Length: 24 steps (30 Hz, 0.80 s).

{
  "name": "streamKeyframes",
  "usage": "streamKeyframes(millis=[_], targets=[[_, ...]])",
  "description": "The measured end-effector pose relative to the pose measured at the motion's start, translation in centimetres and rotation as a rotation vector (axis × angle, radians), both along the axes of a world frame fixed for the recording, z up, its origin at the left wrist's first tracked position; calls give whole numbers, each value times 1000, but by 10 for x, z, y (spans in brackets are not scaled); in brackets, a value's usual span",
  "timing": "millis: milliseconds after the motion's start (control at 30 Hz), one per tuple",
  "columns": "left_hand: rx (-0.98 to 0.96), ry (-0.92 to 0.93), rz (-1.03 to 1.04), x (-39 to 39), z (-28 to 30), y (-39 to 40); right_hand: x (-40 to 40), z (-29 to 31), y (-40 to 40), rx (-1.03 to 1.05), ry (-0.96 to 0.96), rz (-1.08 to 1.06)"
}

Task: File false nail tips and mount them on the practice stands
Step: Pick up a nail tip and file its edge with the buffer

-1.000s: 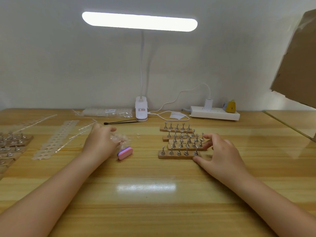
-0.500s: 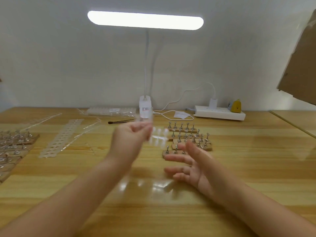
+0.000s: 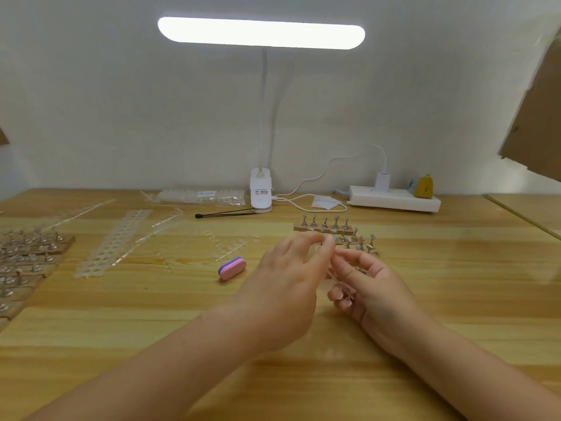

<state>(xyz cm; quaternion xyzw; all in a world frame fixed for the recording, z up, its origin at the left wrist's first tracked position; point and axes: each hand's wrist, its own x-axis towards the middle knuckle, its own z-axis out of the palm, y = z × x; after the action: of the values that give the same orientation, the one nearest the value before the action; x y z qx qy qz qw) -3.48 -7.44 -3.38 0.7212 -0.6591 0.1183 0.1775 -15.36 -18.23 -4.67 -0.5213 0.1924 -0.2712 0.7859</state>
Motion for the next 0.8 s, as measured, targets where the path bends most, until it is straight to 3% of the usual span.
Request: streamKeyframes(millis=[33, 100, 167, 233, 300, 400, 500, 600, 667, 800], targets=[[-39, 94, -59, 8, 2, -1, 0, 0, -2, 4, 1, -19], [-188, 486, -79, 32, 13, -6, 0, 0, -4, 12, 9, -41], [-335, 938, 101, 68, 21, -19, 0, -1, -5, 5, 28, -43], [-273, 1320, 343, 104, 19, -29, 1, -2, -6, -15, 50, -35], [-150, 1522, 440, 129, 15, -33, 1, -2, -7, -29, 58, -24], [-236, 1529, 496, 158, 1, -32, 1, -4, -8, -30, 46, -13], [-455, 1276, 536, 174, -4, -24, 3, -5, -9, -41, 49, -10], [-518, 1072, 454, 163, 4, -13, 3, -5, -8, -62, 52, -6], [-379, 1050, 311, 136, 16, -10, 2, -5, -6, -69, 44, -17], [183, 1135, 54, 63, 31, -7, 2, -5, -2, -123, 30, -56]])
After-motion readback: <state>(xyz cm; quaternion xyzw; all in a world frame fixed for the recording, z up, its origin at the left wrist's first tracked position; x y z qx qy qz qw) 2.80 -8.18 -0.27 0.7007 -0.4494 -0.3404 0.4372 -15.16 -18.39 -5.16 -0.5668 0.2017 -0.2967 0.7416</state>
